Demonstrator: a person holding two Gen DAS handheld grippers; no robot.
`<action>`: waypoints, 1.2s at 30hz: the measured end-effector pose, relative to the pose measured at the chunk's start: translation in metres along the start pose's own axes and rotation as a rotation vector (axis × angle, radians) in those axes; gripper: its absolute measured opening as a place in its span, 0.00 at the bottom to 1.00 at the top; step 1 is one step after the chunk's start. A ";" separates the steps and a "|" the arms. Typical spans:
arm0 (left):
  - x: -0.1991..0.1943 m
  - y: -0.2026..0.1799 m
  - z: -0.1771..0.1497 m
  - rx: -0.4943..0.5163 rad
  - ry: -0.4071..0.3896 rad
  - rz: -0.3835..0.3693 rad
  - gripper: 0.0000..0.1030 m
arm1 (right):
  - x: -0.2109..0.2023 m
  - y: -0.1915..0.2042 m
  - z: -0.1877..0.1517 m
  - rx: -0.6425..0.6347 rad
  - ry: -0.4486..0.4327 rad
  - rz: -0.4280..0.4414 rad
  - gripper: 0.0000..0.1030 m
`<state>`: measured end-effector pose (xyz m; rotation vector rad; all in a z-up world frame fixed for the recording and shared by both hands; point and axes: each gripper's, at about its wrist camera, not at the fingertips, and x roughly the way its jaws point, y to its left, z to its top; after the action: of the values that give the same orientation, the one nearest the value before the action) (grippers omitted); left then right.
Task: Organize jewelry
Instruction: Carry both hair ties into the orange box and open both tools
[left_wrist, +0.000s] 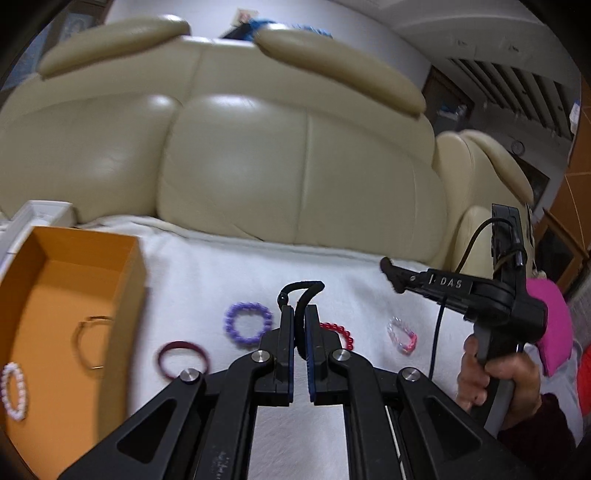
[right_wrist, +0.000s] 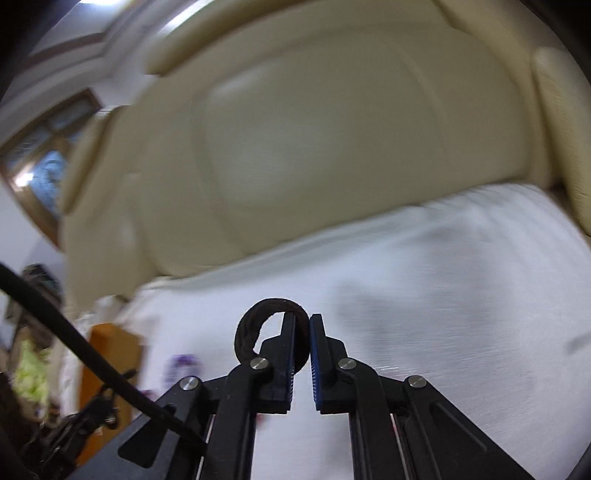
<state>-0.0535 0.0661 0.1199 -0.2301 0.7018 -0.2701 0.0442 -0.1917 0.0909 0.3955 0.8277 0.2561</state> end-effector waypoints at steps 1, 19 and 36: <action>-0.008 0.003 0.000 -0.008 -0.012 0.008 0.05 | 0.000 0.014 -0.002 -0.022 0.000 0.031 0.08; -0.073 0.168 -0.012 -0.282 -0.027 0.393 0.05 | 0.023 0.223 -0.111 -0.384 0.139 0.353 0.08; -0.078 0.187 -0.022 -0.333 -0.006 0.430 0.38 | 0.041 0.242 -0.134 -0.400 0.220 0.368 0.32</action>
<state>-0.0939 0.2641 0.0948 -0.3887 0.7699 0.2607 -0.0463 0.0728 0.0881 0.1399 0.8907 0.8050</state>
